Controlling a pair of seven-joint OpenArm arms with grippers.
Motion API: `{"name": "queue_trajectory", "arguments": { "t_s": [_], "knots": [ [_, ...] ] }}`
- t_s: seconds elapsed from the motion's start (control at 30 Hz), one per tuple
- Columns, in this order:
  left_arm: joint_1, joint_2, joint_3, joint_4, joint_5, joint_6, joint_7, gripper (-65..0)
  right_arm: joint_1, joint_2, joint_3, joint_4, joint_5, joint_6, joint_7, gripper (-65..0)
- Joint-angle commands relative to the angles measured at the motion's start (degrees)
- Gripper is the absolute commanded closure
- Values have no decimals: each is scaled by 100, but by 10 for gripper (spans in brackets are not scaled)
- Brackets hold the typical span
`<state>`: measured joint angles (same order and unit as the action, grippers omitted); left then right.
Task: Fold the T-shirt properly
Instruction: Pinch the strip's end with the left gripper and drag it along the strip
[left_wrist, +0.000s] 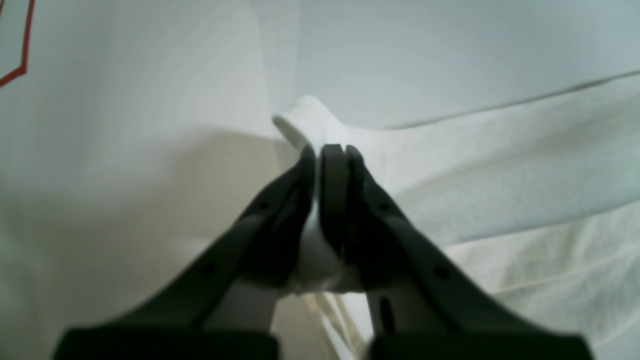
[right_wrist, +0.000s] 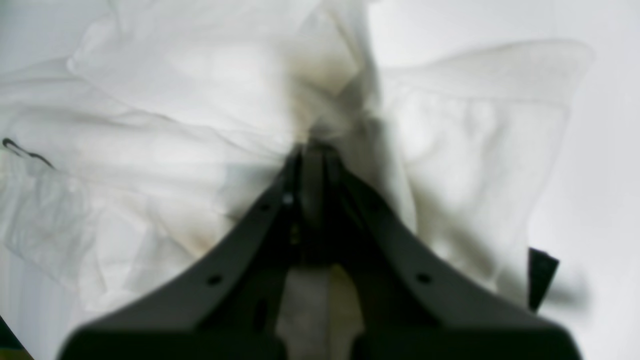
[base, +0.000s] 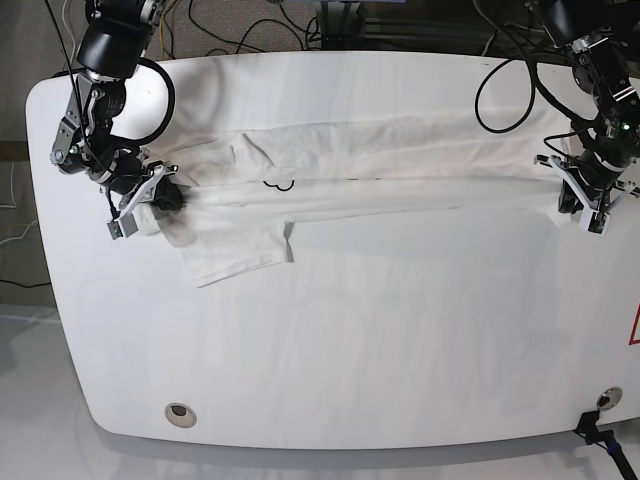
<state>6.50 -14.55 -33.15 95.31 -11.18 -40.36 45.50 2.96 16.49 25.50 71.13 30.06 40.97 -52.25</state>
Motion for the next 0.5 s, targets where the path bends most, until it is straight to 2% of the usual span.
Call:
{"name": "queue_trajectory", "arguments": {
  "t_s": [0.0,0.27,0.47],
  "knots": [
    [-285,-185,-30,91,-29,36,-88,0,-37,52,-13,-50,-426,-97,-371,0],
    [-1015,-334,-30,74,6,36,-88,0,-46,52,-13,-50,-435,-97,-371,0],
    [-1015,-326,-30,-304,23,36,-97,0,-46,52,-13,-50,-417,-97,-371,0]
  ]
}}
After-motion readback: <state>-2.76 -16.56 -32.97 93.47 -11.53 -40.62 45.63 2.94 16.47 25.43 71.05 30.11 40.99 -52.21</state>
